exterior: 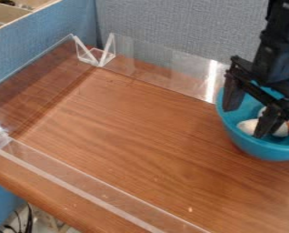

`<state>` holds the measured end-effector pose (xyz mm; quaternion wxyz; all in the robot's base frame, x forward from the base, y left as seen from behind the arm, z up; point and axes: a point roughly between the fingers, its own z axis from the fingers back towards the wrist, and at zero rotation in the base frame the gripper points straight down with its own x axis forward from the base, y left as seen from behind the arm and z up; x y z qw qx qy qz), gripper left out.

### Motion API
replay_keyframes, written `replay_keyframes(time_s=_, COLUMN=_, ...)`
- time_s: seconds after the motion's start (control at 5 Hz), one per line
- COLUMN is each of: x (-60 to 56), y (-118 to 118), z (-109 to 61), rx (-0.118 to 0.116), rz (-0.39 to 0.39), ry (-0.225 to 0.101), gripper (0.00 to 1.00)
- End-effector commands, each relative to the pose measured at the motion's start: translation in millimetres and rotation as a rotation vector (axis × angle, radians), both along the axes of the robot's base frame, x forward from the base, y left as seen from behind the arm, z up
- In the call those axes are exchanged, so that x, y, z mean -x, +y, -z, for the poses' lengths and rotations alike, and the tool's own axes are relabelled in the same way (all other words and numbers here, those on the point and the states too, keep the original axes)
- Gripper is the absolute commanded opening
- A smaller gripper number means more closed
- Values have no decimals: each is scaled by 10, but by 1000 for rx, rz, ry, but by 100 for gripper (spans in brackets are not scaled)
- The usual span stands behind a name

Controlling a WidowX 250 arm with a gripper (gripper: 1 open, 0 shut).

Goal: Remove the mushroom from inside the blue bowl and put it on the table

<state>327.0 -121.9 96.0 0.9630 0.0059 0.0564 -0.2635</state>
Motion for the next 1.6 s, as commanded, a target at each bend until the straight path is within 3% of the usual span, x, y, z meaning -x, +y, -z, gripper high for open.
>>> replay_keyframes(time_s=0.0, x=-58, y=-66, z=-120, rx=22, rz=5, ry=-53, gripper=100)
replay_keyframes(time_s=0.6, x=-195, y=-103, z=180, rx=19, rz=-7, ry=-8, gripper=100)
replay_keyframes(time_s=1.4, x=-257, y=-51, z=360, rx=11, rz=-29, ry=18, gripper=100)
